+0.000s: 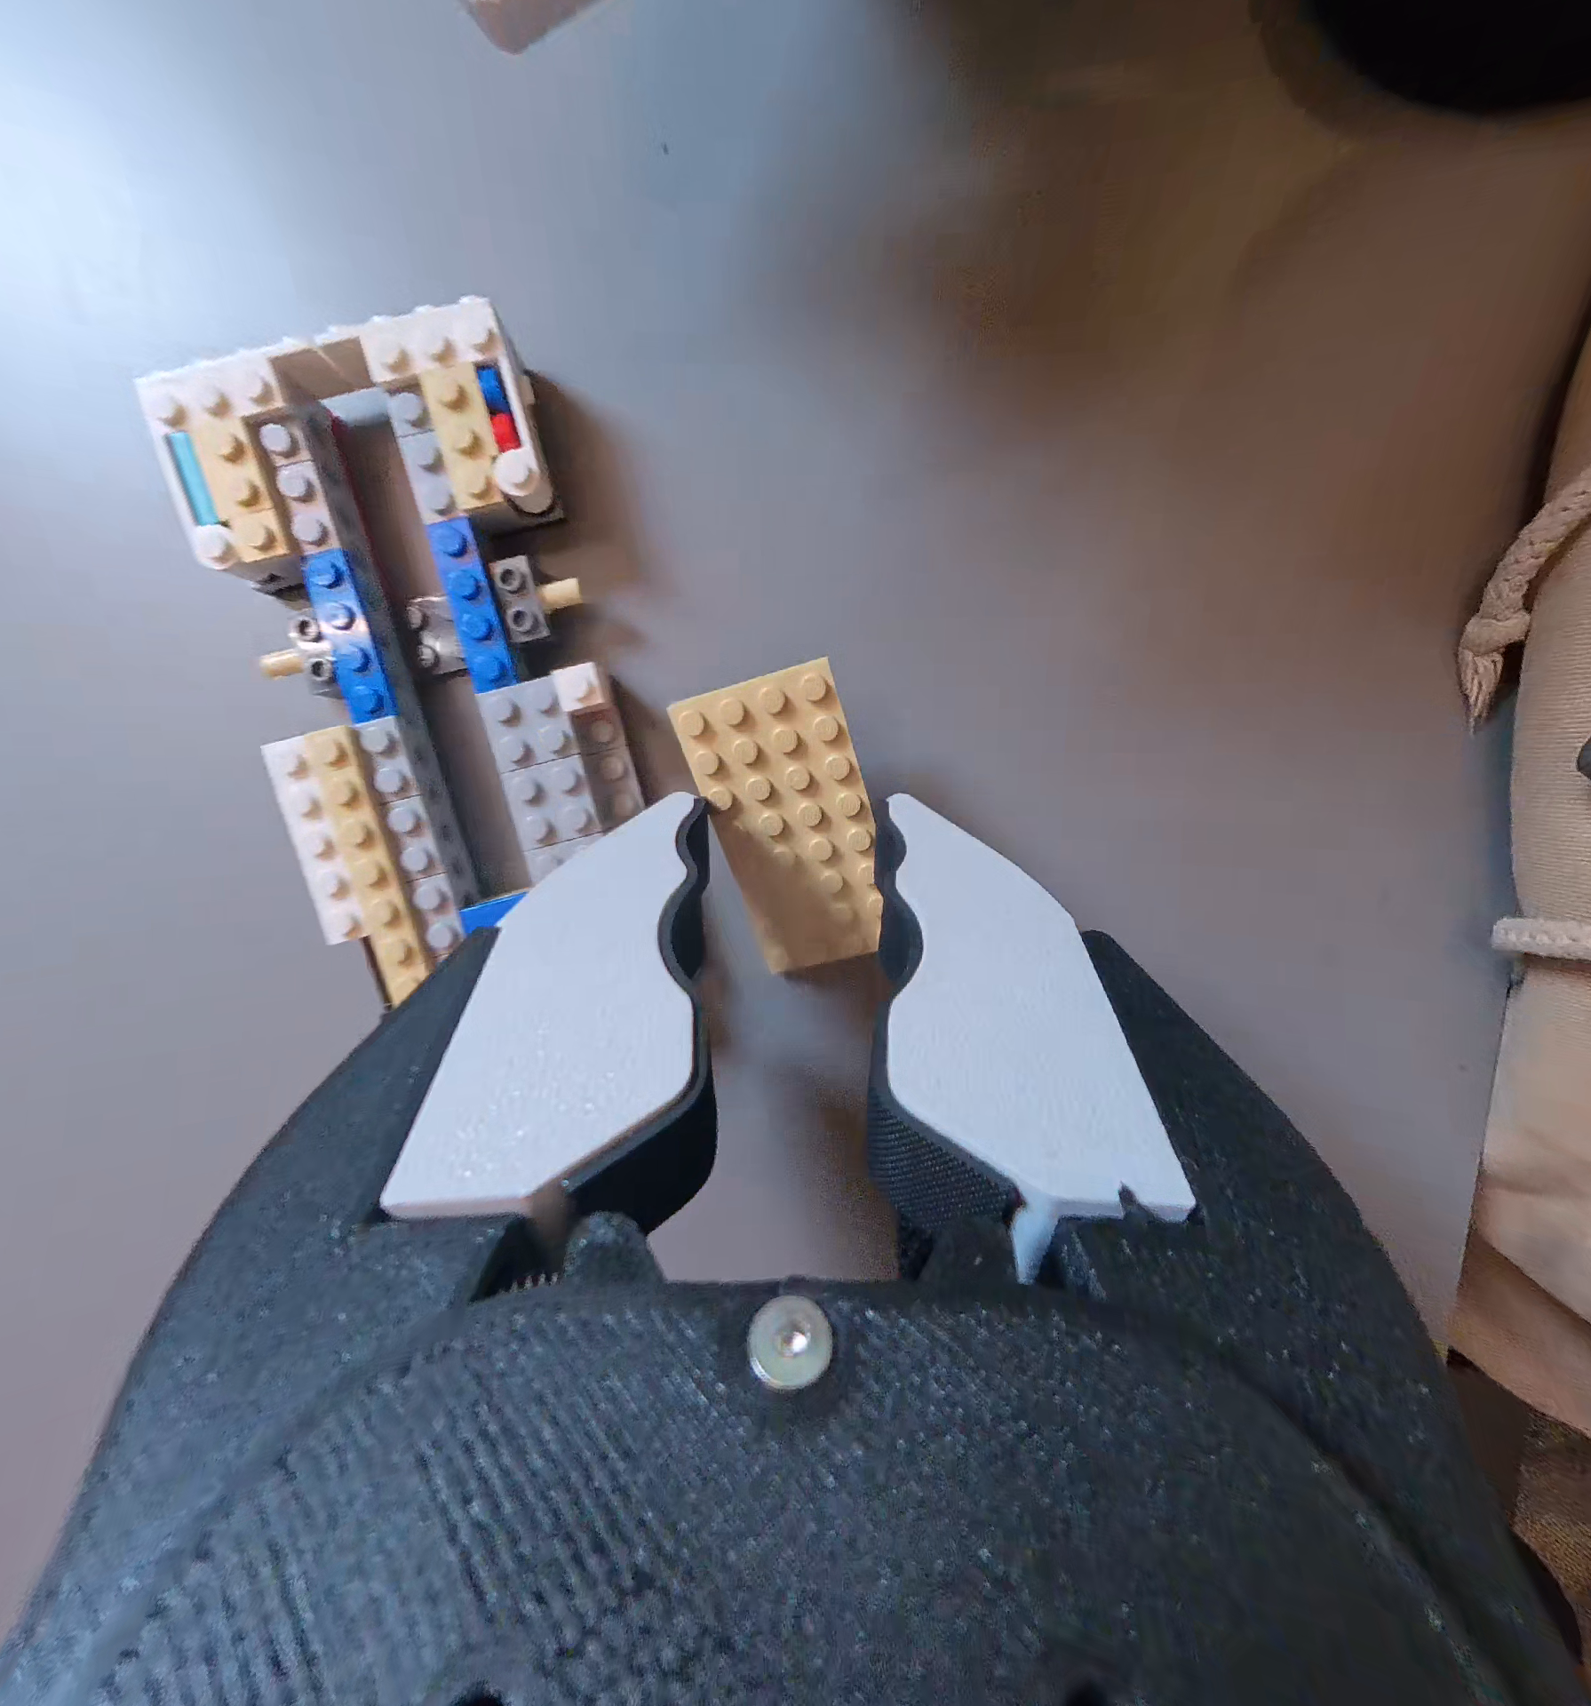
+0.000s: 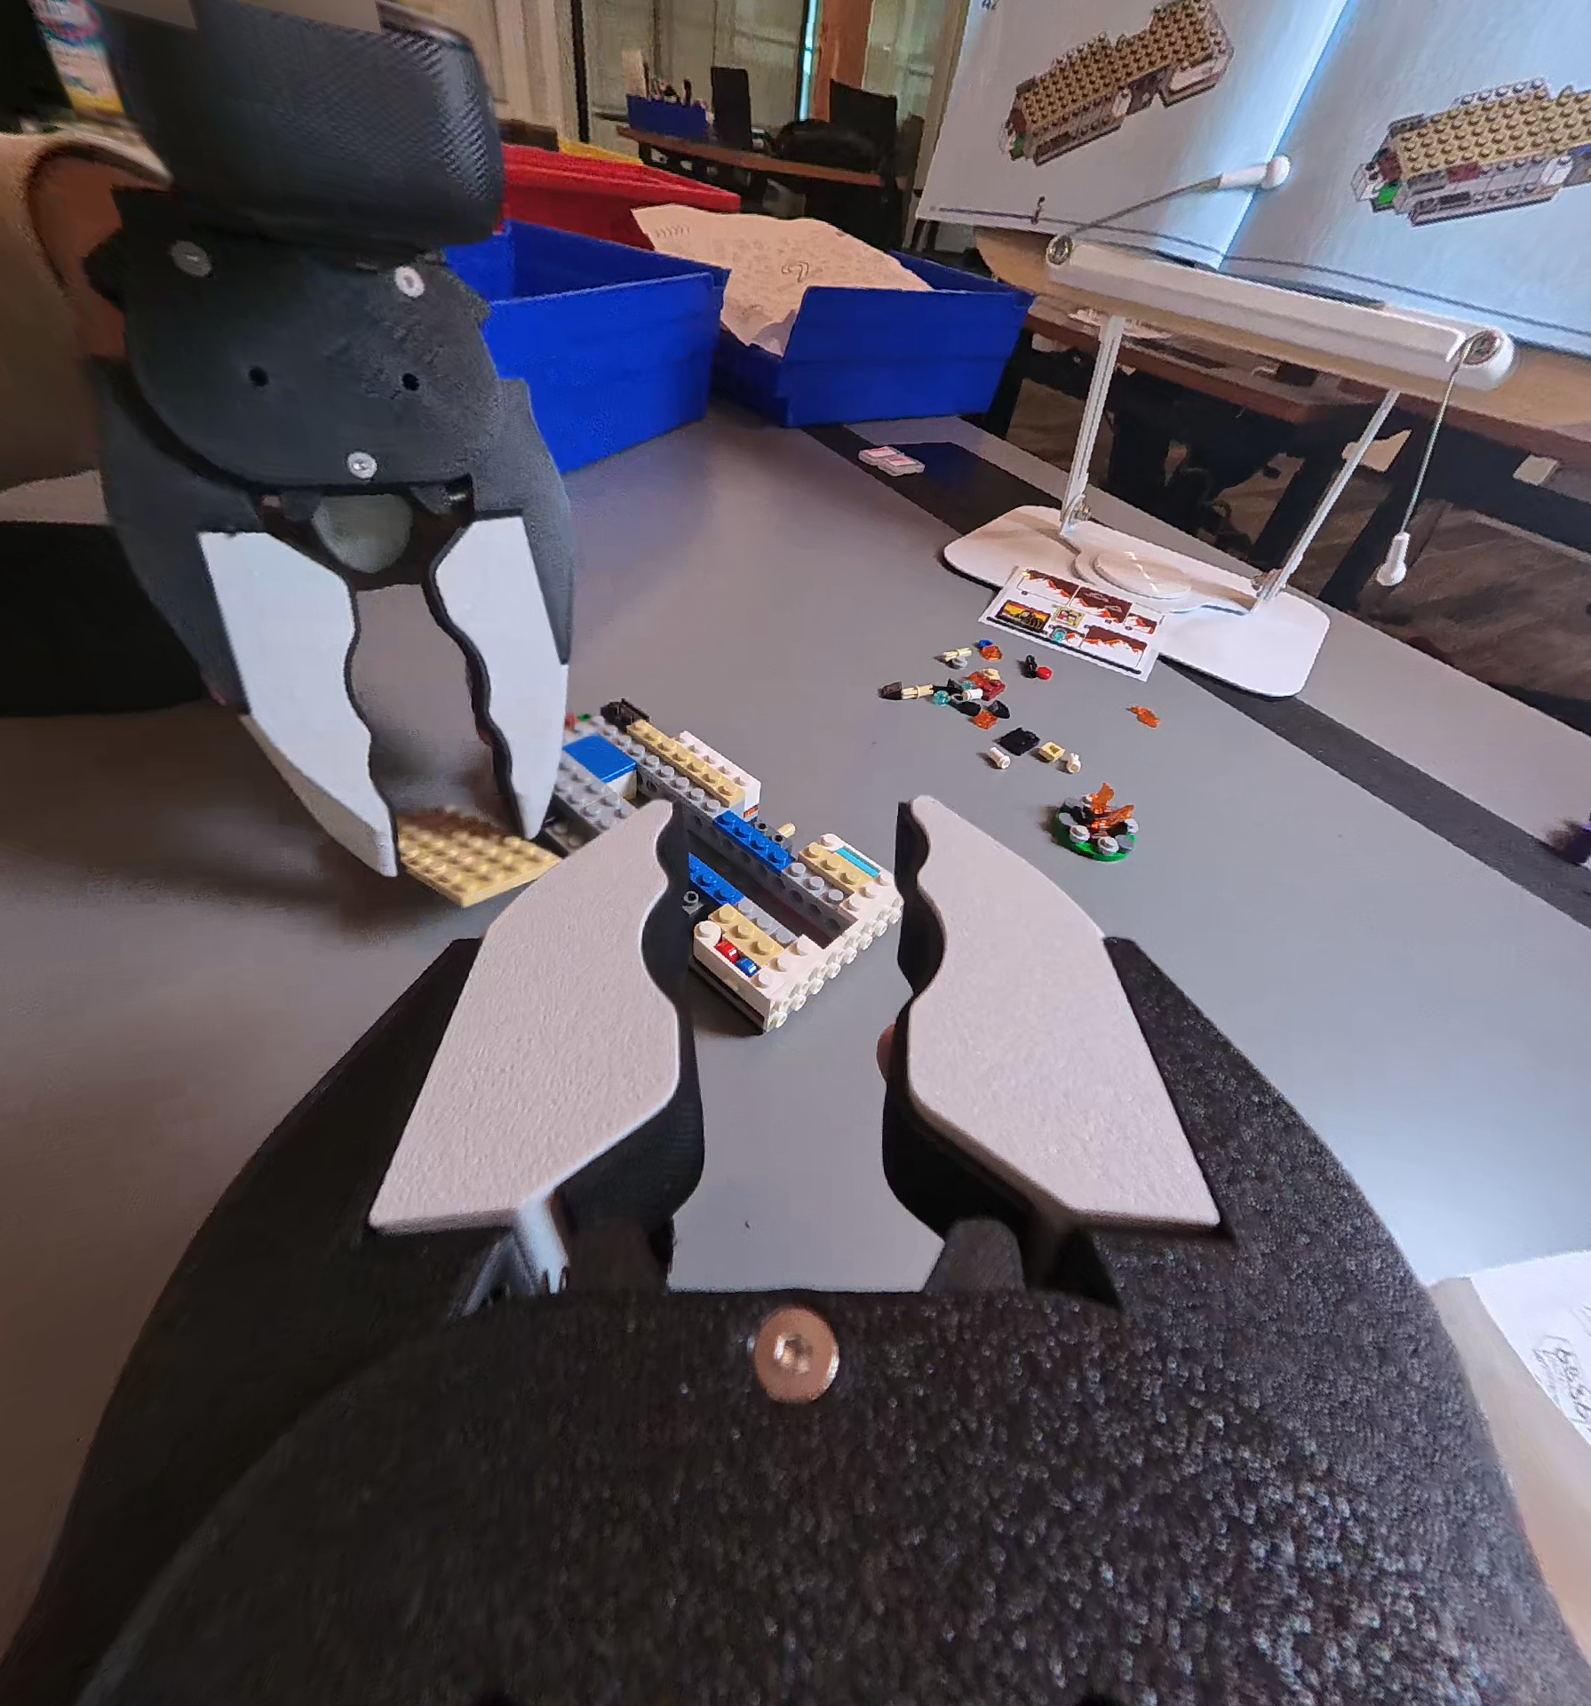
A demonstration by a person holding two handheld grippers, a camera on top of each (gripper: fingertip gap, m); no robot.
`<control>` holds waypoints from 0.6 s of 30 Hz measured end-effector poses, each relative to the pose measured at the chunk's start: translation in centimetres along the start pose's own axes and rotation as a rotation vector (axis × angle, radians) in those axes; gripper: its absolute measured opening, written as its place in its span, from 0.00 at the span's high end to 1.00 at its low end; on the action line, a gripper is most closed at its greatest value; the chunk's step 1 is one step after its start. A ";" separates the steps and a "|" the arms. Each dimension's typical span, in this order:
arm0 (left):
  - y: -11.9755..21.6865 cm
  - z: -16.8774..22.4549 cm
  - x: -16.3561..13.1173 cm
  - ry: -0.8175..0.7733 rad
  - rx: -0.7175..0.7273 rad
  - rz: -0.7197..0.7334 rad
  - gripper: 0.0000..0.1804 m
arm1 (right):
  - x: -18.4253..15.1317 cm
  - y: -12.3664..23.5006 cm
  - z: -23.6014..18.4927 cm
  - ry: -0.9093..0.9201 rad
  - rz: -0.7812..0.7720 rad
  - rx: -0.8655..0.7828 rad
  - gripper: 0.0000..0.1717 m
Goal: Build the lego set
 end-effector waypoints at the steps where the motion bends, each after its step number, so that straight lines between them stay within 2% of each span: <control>1: -0.3 0.3 -0.1 0.003 0.000 0.011 0.80 | -0.1 -0.1 0.0 -0.004 -0.006 0.003 0.75; 5: 0.0 0.7 -0.4 0.053 0.033 0.116 0.74 | -0.4 -0.4 -0.2 -0.005 -0.023 0.008 0.75; 9: 3.4 -0.5 -0.7 0.174 0.114 0.358 0.72 | -0.4 -0.4 -0.2 0.002 -0.023 0.002 0.75; 12: 5.3 -1.6 -2.5 0.261 0.195 0.484 0.72 | -0.3 -0.3 0.0 -0.005 -0.014 -0.001 0.75; 15: 4.8 -1.6 -4.3 0.301 0.215 0.502 0.74 | -0.4 -0.4 0.0 -0.018 -0.011 0.016 0.75; 18: 3.2 -0.5 -4.6 0.269 0.160 0.466 0.74 | -1.0 -0.8 -0.2 -0.023 -0.032 0.036 0.75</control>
Point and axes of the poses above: each gripper's, where its closed fingertips meet, y back along the fingers, x out of its top, z = x × y across the jaws, the point moved 3 cm from there along y, back along the fingers, and after that the axes turned 7 degrees about -y, right-handed, at the moved point
